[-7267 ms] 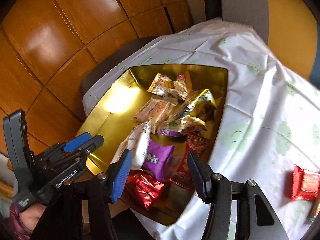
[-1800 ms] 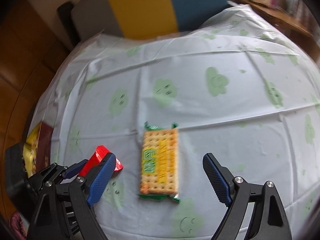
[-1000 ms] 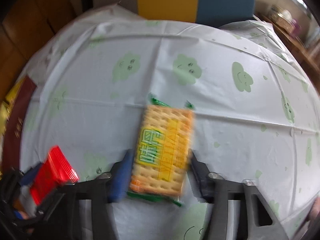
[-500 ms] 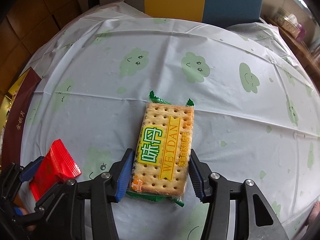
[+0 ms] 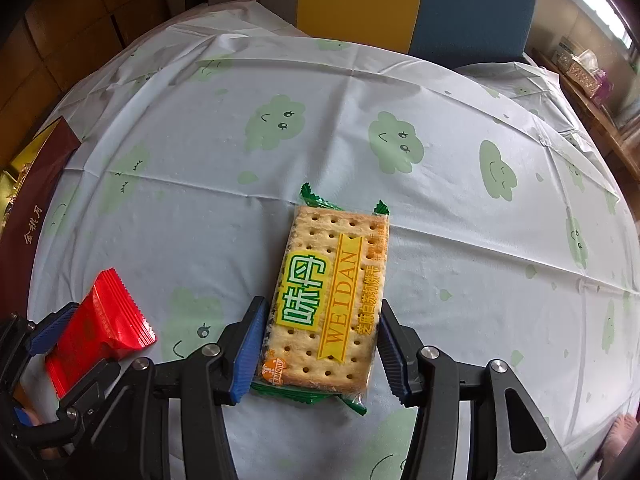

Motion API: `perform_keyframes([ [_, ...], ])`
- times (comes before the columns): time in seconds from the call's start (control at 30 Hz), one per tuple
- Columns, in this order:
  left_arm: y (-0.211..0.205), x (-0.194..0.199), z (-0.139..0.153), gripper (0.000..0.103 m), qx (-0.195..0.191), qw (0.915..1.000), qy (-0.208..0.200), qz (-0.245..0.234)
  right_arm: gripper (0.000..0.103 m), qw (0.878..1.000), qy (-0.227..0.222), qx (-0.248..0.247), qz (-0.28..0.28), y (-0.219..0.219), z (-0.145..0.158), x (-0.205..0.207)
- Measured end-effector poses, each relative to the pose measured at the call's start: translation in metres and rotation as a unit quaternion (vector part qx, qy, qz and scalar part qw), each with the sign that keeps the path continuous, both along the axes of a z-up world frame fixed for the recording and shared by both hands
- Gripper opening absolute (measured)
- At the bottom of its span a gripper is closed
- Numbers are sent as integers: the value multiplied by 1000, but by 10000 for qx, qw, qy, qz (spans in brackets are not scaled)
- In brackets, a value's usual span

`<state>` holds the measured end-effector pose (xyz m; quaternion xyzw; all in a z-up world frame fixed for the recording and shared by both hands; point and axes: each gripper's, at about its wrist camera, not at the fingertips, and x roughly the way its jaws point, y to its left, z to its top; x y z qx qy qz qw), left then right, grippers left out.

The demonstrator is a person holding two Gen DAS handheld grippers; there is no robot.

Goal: Organize snacks
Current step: 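Grasp the WEIDAN cracker pack with the right gripper while the left gripper lifts the red bag, then carry the red bag into the tray and open the left gripper while the right gripper holds the cracker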

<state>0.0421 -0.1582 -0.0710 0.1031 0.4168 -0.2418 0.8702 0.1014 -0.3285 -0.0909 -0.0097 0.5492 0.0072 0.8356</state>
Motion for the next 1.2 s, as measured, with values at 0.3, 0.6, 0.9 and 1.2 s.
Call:
perform_keyframes([
  [0.3, 0, 3, 3, 45, 17, 9999, 98, 65, 52, 10000, -18, 52, 36, -3, 0, -4],
  [0.6, 12, 3, 15, 45, -80, 9994, 250, 215, 53, 9999, -85, -17, 120, 0, 1, -6],
  [0.9, 32, -5, 41, 45, -294, 9989, 179, 320, 65, 9998, -158, -92, -31, -3, 0, -8],
  [1.2, 100, 10, 79, 45, -821, 9906, 115, 1085, 58, 9999, -108, -67, 64, -3, 1, -6],
])
